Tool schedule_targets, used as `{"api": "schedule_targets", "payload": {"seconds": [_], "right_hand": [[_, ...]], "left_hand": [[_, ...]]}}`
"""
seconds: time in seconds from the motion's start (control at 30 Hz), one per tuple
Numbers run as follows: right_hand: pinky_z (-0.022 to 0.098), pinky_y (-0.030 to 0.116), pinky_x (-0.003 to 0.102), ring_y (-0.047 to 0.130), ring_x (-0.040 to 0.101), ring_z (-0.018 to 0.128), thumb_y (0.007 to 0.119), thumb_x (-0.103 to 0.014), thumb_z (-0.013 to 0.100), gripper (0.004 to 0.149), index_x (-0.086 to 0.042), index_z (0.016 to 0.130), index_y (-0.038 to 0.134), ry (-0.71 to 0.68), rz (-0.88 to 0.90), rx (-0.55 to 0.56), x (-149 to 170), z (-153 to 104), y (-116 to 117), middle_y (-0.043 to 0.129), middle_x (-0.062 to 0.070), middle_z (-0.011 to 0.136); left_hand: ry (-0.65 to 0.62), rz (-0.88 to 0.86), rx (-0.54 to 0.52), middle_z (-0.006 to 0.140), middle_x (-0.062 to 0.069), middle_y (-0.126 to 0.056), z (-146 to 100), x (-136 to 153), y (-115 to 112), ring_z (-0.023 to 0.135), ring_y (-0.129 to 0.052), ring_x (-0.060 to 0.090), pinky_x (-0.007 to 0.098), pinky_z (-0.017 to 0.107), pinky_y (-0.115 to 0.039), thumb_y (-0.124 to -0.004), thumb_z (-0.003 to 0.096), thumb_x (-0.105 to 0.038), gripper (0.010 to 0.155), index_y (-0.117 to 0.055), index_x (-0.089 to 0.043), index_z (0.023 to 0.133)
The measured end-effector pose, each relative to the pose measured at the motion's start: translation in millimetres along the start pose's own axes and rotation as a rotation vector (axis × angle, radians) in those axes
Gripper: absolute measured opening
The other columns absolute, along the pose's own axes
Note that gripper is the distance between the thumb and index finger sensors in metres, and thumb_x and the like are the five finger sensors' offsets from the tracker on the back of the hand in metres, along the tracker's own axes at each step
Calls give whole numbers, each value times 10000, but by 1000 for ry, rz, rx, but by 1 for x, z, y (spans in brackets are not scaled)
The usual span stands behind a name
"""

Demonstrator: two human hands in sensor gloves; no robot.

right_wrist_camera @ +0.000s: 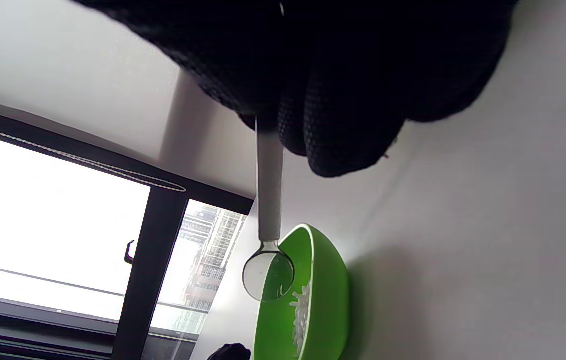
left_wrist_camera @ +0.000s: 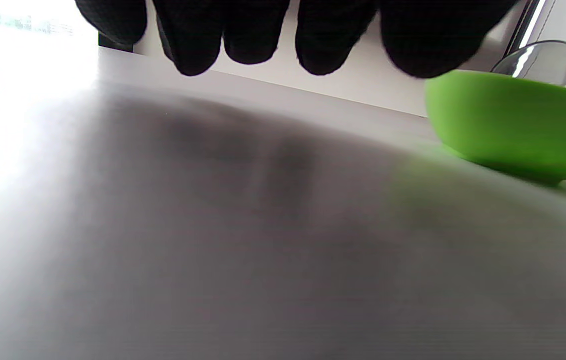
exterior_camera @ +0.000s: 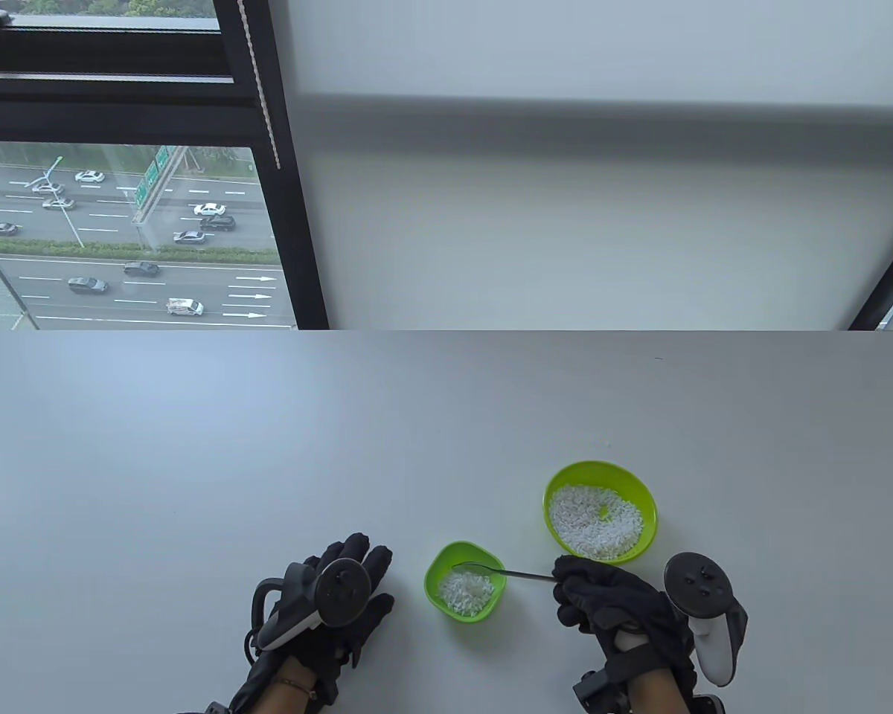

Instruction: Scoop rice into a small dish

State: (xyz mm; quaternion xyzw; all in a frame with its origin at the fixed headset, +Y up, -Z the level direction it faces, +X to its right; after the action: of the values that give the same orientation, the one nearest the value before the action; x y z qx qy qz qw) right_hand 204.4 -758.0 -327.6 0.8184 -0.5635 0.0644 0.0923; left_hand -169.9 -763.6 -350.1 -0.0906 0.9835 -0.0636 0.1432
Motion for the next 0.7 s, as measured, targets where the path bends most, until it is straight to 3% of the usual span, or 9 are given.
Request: {"api": "schedule_targets", "payload": {"seconds": [0.2, 0.33, 0.5, 0.7], "right_hand": [[437, 855, 423, 1042, 215, 509, 842, -319, 500, 409, -170, 880, 874, -7, 16, 22, 1, 0, -4, 961, 129, 774], [386, 886, 373, 1066, 148, 421, 807, -351, 521, 435, -124, 890, 849, -38, 1, 124, -1, -4, -17, 1014, 66, 681], [367, 894, 366, 1073, 136, 392, 811, -347, 512, 439, -112, 880, 853, -79, -37, 374, -3, -16, -49, 1025, 64, 655], [347, 895, 385, 1081, 164, 372, 831, -322, 491, 437, -90, 859, 870, -80, -205, 700, -2, -35, -85, 1035, 92, 636]], "left_hand": [[0, 0, 0, 1220, 102, -560, 0, 0, 0, 1063, -679, 412, 603, 733, -570, -706, 470, -590, 697, -620, -309, 1101], [0, 0, 0, 1220, 103, -560, 0, 0, 0, 1063, -680, 410, 603, 734, -569, -705, 470, -590, 696, -618, -311, 1102], [0, 0, 0, 1221, 102, -559, 0, 0, 0, 1063, -679, 409, 602, 734, -569, -705, 470, -591, 695, -619, -311, 1101], [-2, 4, 5, 1222, 102, -556, 0, -1, 0, 1064, -679, 409, 602, 735, -569, -703, 471, -592, 701, -614, -306, 1105]]}}
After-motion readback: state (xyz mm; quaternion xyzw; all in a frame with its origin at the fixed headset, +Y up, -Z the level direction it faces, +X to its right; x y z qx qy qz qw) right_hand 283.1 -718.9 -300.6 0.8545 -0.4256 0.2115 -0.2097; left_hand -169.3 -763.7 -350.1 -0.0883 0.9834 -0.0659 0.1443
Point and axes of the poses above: the tracker on the back of each hand, its own x axis roughly to the little-finger side, its own z axis roughly from the wrist to the fingertips, y = z × x, the point moved 4 cm from there along z, roughly from the wrist to the fingertips
